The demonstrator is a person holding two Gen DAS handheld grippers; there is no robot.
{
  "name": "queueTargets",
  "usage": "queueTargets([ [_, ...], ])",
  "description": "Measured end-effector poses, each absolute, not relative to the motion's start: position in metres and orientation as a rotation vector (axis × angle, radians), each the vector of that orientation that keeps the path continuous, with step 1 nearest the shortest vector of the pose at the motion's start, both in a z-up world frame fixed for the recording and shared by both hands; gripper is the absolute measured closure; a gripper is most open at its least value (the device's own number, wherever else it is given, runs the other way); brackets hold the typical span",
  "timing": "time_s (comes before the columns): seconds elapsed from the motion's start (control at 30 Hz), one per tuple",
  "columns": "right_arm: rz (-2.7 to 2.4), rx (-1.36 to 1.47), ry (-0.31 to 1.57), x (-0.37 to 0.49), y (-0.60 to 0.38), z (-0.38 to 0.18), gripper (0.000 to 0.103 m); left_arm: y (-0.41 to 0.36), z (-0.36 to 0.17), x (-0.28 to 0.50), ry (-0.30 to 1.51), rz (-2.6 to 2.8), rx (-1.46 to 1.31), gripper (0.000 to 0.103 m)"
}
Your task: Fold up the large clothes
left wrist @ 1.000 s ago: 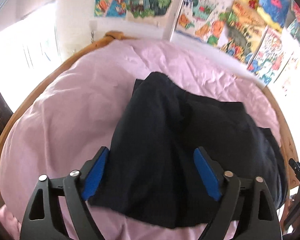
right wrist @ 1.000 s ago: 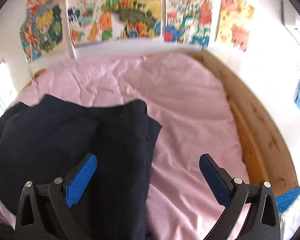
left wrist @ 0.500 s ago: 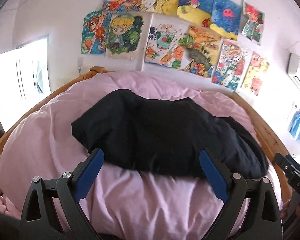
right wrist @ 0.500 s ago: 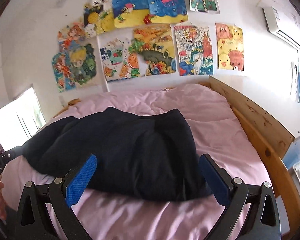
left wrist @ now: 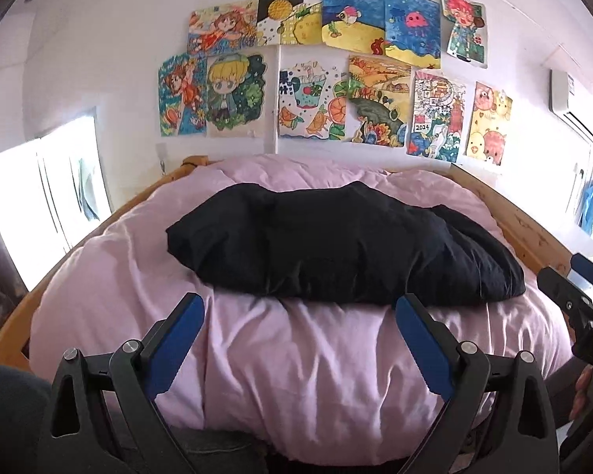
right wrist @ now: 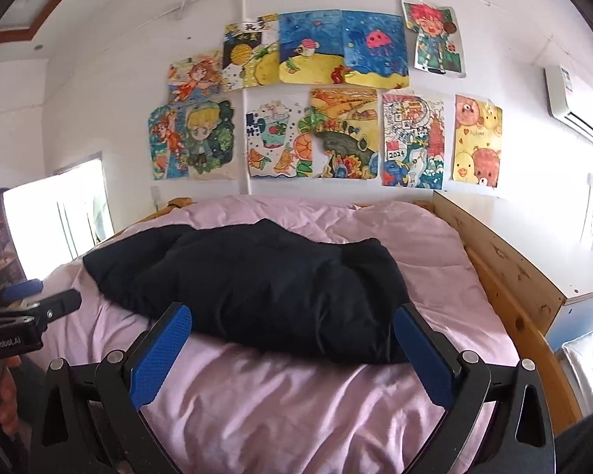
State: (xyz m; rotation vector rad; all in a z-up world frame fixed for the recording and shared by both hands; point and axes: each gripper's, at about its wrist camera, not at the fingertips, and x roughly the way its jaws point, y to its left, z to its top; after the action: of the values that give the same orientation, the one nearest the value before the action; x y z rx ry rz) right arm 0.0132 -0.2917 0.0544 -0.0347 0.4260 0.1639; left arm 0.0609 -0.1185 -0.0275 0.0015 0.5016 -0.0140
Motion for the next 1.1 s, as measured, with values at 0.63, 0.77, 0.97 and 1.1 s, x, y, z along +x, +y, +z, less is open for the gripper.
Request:
queueTargets([
  [0.63, 0.191, 0.016, 0.512, 0.002, -0.287, 0.030, 0.000, -0.104, -0.058, 0.050, 0.540, 0.009, 0.004, 0.008],
  [0.77, 0.194, 0.022, 0.528, 0.003, -0.286, 0.026, 0.000, -0.105, -0.060, 0.049, 0.545, 0.006, 0.014, 0.008],
  [0.97, 0.195, 0.025, 0.532, 0.005, -0.286, 0.026, 0.000, -0.106, -0.061, 0.049, 0.548, 0.009, 0.024, 0.008],
  [1.1, 0.196, 0.025, 0.535, 0.005, -0.286, 0.025, 0.000, -0.106, -0.061, 0.049, 0.549, 0.008, 0.024, 0.008],
])
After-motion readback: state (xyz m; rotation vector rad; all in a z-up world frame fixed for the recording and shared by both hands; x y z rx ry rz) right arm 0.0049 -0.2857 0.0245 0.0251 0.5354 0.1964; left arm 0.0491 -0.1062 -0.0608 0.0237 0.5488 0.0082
